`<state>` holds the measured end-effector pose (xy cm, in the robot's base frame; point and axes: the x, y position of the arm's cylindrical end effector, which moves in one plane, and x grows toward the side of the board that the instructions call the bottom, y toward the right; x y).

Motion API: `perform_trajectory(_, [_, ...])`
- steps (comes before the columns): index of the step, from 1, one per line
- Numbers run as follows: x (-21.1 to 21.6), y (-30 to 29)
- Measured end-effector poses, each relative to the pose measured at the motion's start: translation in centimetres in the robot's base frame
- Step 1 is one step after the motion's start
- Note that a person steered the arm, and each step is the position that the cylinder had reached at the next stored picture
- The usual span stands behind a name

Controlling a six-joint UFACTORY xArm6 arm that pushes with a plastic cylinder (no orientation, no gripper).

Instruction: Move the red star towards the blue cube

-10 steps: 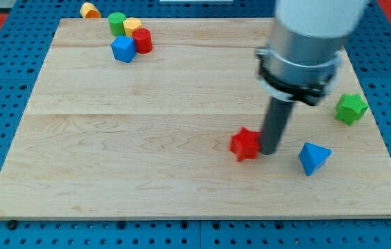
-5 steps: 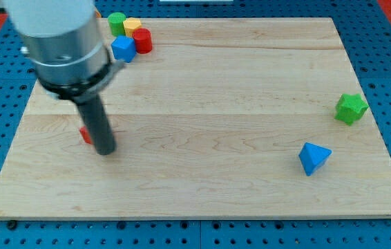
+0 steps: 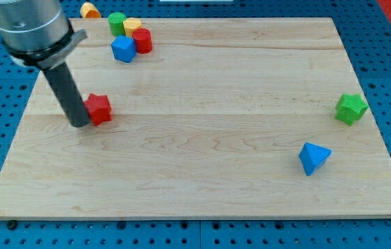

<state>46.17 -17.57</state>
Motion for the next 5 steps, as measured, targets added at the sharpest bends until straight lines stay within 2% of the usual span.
perform_trajectory(2, [-3.4, 8.2])
perform_trajectory(3, [-5.5, 9.0])
perform_trajectory(5, [-7.2, 1.2])
